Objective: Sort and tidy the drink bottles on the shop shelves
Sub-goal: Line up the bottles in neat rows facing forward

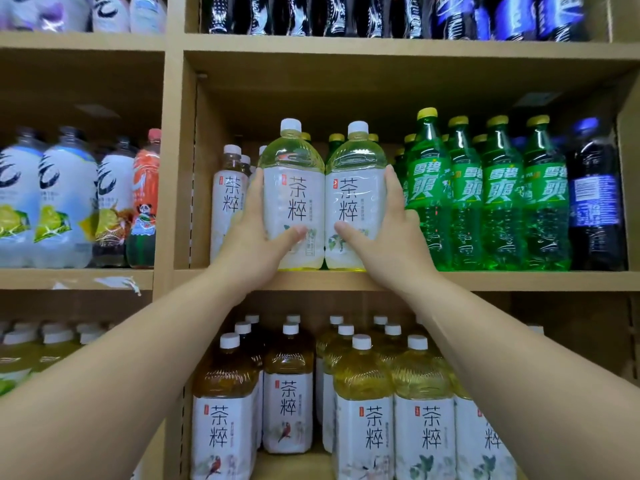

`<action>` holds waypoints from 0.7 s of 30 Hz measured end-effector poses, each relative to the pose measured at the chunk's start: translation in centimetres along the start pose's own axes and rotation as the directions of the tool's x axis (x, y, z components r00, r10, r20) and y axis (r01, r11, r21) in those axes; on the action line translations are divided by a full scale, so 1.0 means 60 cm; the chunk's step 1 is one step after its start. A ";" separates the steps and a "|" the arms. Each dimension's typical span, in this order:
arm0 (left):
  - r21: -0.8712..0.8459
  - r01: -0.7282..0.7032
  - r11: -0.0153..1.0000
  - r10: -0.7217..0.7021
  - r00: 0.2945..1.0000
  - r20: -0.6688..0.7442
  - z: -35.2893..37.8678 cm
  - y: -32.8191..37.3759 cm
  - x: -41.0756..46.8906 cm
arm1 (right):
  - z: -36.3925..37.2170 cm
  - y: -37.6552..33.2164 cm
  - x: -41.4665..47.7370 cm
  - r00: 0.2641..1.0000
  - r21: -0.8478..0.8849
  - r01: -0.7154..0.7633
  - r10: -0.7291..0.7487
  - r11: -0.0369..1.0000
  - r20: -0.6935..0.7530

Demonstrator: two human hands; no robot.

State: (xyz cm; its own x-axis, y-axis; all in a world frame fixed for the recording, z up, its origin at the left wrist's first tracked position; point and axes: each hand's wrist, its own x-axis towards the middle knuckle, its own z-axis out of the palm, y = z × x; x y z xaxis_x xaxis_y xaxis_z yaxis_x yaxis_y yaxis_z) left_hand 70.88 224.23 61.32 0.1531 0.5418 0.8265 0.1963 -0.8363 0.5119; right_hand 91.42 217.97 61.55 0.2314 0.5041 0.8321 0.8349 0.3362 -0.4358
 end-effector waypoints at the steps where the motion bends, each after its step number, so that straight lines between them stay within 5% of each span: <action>1: 0.006 -0.005 1.000 0.006 1.000 -0.012 -0.002 0.001 -0.002 | -0.001 -0.001 -0.002 1.000 0.003 0.003 -0.003 1.000 -0.003; 16: 0.161 -0.170 0.972 0.190 0.974 -0.121 -0.020 0.031 -0.057 | -0.005 -0.023 -0.019 0.993 0.261 0.092 -0.068 0.961 -0.100; 21: 0.070 -0.256 0.964 0.264 0.950 -0.166 -0.005 0.059 -0.112 | -0.060 -0.019 -0.073 0.983 0.401 0.147 -0.088 0.904 -0.163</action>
State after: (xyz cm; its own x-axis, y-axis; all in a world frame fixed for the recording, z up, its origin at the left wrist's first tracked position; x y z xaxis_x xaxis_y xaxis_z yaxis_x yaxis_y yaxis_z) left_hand 70.25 217.61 57.68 0.0363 0.2798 0.9594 0.2184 -0.9390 0.2656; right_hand 91.25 212.54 59.65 0.2352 0.3365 0.9118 0.5882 0.6975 -0.4092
